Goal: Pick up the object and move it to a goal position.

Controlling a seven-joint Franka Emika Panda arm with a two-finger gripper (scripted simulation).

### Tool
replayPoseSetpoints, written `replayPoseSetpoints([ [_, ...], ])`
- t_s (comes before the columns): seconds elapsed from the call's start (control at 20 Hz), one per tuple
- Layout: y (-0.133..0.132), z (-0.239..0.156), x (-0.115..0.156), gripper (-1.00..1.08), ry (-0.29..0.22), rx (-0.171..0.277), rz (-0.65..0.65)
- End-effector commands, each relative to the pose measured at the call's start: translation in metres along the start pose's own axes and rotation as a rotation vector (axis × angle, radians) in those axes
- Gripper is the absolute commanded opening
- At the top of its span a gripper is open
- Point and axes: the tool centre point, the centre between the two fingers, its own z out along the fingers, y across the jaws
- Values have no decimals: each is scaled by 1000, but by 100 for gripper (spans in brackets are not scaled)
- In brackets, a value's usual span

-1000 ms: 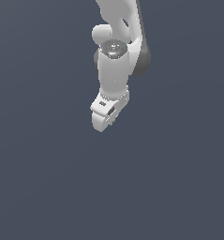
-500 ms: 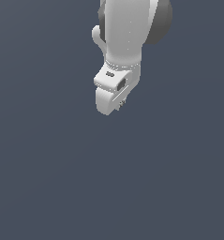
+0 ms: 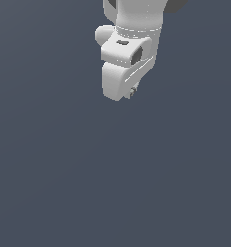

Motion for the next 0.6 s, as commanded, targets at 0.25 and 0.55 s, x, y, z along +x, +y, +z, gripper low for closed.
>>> replayPoseSetpoints([
  [0.25, 1, -22, 7, -100, -1, 1, 1],
  [0.55, 2, -22, 7, -100, -1, 1, 1],
])
